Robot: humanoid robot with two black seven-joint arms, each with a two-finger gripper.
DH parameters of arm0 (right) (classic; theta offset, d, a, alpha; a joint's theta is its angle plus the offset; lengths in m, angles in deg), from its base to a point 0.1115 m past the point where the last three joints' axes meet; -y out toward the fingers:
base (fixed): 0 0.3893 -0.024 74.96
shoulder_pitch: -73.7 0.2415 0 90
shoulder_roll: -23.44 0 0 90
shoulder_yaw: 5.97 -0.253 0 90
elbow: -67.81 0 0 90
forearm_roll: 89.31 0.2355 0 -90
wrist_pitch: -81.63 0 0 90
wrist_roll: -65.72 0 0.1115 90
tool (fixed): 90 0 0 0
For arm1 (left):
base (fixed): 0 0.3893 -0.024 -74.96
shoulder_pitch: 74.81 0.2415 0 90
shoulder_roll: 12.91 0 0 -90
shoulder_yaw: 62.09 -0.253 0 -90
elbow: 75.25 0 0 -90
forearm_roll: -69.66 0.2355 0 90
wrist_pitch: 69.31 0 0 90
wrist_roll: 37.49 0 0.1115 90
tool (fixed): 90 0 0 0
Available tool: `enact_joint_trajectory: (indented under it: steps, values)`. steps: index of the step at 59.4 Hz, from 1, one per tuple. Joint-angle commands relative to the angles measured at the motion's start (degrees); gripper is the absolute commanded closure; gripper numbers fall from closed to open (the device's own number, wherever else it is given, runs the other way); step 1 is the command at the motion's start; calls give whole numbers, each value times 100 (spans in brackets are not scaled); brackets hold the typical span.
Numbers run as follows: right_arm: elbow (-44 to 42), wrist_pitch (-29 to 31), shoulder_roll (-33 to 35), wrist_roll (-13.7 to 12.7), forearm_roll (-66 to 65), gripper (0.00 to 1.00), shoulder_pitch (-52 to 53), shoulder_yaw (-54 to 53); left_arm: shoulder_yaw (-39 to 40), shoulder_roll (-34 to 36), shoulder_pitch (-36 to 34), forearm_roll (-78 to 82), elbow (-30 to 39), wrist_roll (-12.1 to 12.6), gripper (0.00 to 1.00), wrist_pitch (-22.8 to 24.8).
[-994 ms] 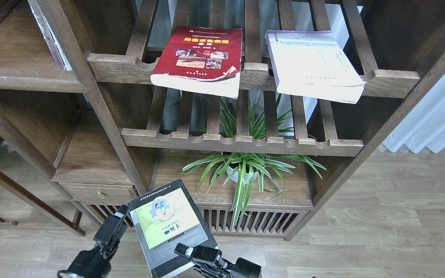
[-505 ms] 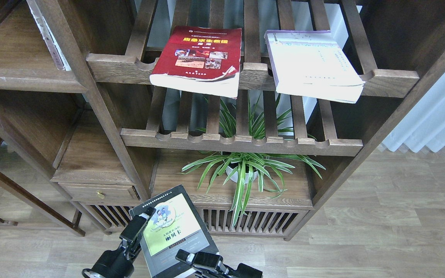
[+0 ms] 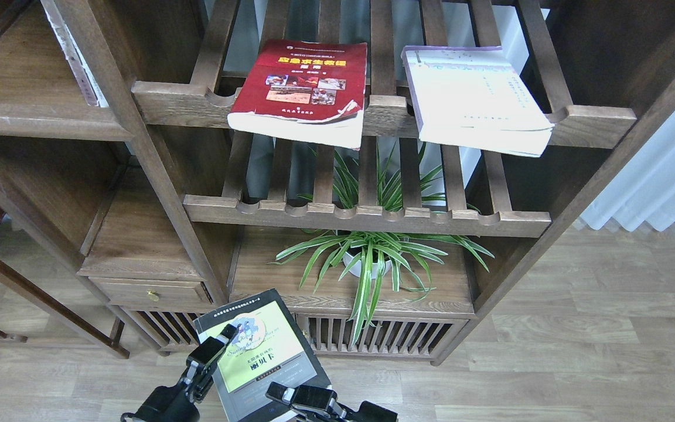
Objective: Organize books on shelf
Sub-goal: 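Carry the book with the left gripper onto the side shelf section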
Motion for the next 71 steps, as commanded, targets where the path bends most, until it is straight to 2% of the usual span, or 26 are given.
enact_joint_trajectory:
  steps: [1,11,13,15,16,18,19,20,24,26,32,38,47,62,71]
  values:
    - [-56,0,5,35,27,89,105,-63,-1,209,18,0,-4,-9,83,-1]
    - [-56,0,5,44,27,87,166,-63,17,438,18,-9,259,-26,87,-1]
    - [-56,0,5,44,27,82,175,-63,26,464,18,-9,295,-26,87,-1]
    - [-56,0,5,44,10,72,184,-54,43,482,27,-9,321,-35,87,-1]
    - [-56,0,5,53,1,58,201,-54,61,491,27,-9,321,-35,87,-1]
    - [-56,0,5,44,-25,43,210,-46,70,491,27,-9,321,-35,87,-1]
    - [-56,0,5,53,-60,30,237,-20,87,491,35,-17,330,-44,87,-1]
    - [-56,0,5,53,-130,26,272,-28,105,491,35,-18,330,-44,87,-1]
    - [-56,0,5,79,-307,18,316,-63,149,491,44,-79,374,-61,87,-1]
    - [-47,0,5,79,-420,6,333,-63,210,578,105,-332,644,-61,87,-1]
    - [-47,0,5,88,-412,1,333,-89,315,990,228,-518,1128,-61,89,-1]
    - [-47,0,5,88,-412,1,307,-160,623,1466,536,-545,1578,-61,89,-1]
    - [-56,0,5,88,-421,1,281,-186,1650,2195,1239,-562,2114,-52,89,-1]
    - [-65,0,5,88,-430,1,325,-169,3365,2934,1565,-571,2334,-61,89,-1]
    - [-170,0,5,79,-439,1,325,-160,4191,3320,1635,-571,2387,35,89,-1]
